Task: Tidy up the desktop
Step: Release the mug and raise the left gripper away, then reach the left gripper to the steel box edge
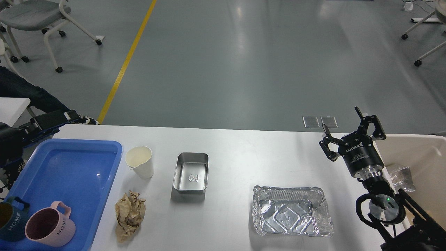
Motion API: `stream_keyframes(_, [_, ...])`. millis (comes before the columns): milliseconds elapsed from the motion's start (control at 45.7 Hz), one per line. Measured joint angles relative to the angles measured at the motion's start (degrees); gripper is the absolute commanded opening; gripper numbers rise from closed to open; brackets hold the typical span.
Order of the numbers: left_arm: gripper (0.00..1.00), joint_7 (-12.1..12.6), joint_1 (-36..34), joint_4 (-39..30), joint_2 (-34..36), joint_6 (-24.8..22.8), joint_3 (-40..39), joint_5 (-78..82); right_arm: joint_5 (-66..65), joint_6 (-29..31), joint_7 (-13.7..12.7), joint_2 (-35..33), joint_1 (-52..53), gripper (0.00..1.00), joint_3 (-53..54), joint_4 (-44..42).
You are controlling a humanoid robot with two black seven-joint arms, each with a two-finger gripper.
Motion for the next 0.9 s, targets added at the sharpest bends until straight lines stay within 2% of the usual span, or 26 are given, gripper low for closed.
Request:
stream_keyframes(197, [0.86,0.05,-0.01,0.01,-1.06,0.04,-0.07,0.12,0.0,0.0,0.0,0.01,0.0,1.0,0.0,0.0])
stream_keyframes(328, [0.87,1.08,0.06,0.48,-3.95,-0.28,0.45,-0.04,0.0,0.0,0.0,0.16,0.05,1.0,-0.01,0.0])
stream_keyframes(525, [0.87,1.87,0.67,2.24,-11.15,-0.14,0.8,0.6,0.0,0.0,0.0,0.31,0.09,1.0,-0.08,0.0])
stream_keyframes(700, [0.87,3.51,0.2,5.93,-18.3,-0.06,1.96,2.81,0.0,0.01,0.0,0.32,-0.04,1.0,-0.09,0.0])
stream_keyframes(897, [0.87,3.71,-1.13,8.96,-23.52,-0.23,4.09,3.75,0.0,0.01,0.0,0.34,-0.08,1.0,-0.09,0.06])
